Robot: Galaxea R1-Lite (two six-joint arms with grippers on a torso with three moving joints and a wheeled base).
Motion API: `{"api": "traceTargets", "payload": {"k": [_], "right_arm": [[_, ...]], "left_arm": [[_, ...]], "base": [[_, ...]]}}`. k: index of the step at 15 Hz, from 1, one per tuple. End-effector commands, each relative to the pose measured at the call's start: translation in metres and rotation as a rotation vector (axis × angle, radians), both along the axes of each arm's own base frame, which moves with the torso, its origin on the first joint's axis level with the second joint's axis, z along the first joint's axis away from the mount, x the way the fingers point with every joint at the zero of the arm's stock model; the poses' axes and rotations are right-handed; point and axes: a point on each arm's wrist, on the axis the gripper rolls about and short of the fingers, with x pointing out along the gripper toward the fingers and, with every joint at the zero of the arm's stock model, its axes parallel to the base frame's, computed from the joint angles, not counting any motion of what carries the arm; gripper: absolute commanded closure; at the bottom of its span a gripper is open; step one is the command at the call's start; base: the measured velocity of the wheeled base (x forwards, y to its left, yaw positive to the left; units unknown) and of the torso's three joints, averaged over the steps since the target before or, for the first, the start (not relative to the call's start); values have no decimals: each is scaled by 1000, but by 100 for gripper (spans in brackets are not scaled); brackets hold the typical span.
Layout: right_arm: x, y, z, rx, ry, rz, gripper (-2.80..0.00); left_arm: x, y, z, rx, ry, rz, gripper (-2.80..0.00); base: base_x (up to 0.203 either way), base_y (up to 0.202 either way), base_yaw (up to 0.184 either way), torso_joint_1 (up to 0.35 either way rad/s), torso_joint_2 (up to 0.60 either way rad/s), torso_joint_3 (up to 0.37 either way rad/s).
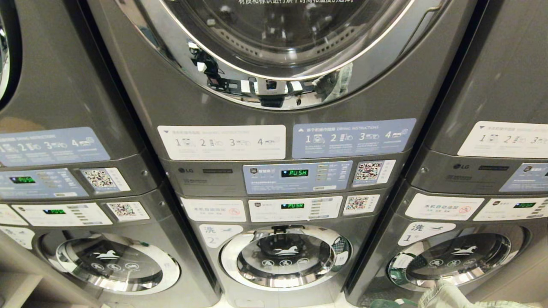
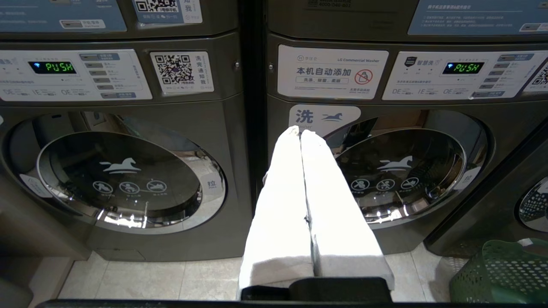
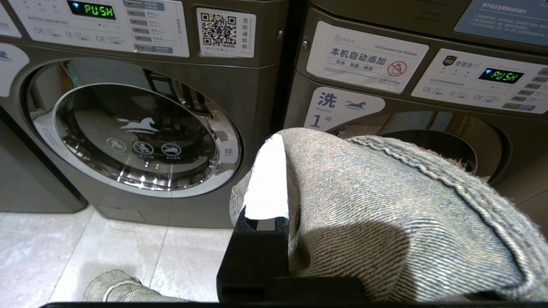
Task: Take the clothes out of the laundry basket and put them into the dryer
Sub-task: Open the dryer
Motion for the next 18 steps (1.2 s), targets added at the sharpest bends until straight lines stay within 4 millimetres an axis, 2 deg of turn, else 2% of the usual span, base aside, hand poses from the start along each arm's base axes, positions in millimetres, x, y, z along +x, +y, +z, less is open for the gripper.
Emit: {"api": "traceTargets", "payload": {"k": [1, 18], "right_arm": [[0, 0, 0, -4, 1, 0, 0], [0, 0, 0, -2, 2, 2, 0]], "left_arm": [[0, 0, 0, 0, -1, 1, 0], [0, 0, 0, -1, -1, 1, 0]], "base": [[0, 0, 0, 66, -129, -68], [0, 0, 0, 60, -111, -56]]}}
